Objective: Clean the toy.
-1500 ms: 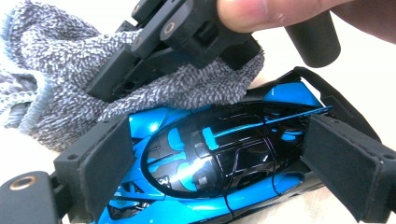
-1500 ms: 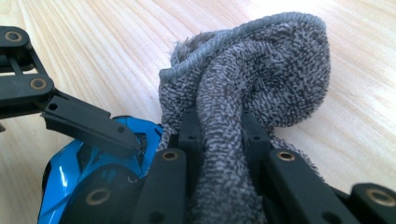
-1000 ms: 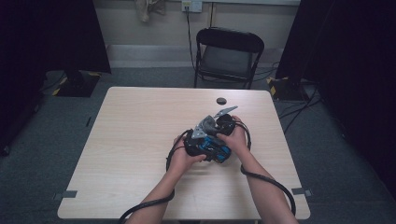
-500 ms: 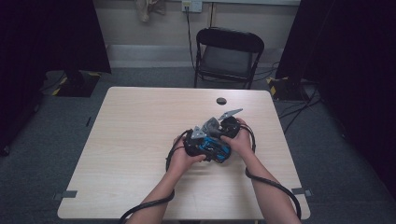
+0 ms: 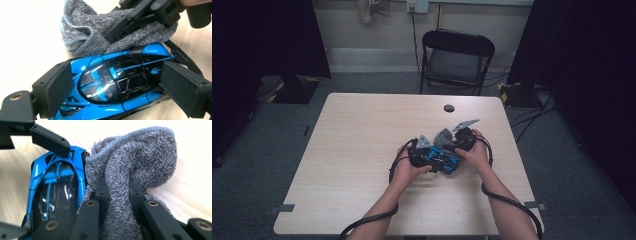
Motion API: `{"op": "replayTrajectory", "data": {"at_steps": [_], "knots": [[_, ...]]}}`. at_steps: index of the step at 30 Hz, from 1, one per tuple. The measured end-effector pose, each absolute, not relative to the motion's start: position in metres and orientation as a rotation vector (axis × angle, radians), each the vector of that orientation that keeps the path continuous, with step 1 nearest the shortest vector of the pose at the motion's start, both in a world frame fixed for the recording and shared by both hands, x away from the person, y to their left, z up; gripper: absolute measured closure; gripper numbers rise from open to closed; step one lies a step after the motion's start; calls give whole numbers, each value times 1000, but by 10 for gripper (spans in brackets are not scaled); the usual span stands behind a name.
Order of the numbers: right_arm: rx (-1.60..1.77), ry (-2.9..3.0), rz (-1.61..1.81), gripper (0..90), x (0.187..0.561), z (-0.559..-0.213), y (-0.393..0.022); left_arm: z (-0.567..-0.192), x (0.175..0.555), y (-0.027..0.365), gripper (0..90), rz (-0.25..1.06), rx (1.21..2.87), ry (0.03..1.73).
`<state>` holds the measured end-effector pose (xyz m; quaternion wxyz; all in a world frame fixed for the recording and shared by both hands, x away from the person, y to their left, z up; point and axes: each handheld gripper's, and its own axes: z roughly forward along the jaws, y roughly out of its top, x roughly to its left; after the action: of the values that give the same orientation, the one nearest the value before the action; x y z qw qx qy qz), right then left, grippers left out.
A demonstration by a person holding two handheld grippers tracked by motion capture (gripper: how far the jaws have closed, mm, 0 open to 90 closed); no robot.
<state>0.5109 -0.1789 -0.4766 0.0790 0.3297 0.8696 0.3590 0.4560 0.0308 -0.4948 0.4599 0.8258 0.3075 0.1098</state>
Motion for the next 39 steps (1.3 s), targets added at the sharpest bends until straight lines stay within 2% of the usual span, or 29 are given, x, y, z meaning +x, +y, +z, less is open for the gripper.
{"op": "replayTrajectory", "data": {"at_steps": [39], "knots": [[1092,2589,1069,756,476,-472,-238,-494,456,31,113,272,2033,760]]}}
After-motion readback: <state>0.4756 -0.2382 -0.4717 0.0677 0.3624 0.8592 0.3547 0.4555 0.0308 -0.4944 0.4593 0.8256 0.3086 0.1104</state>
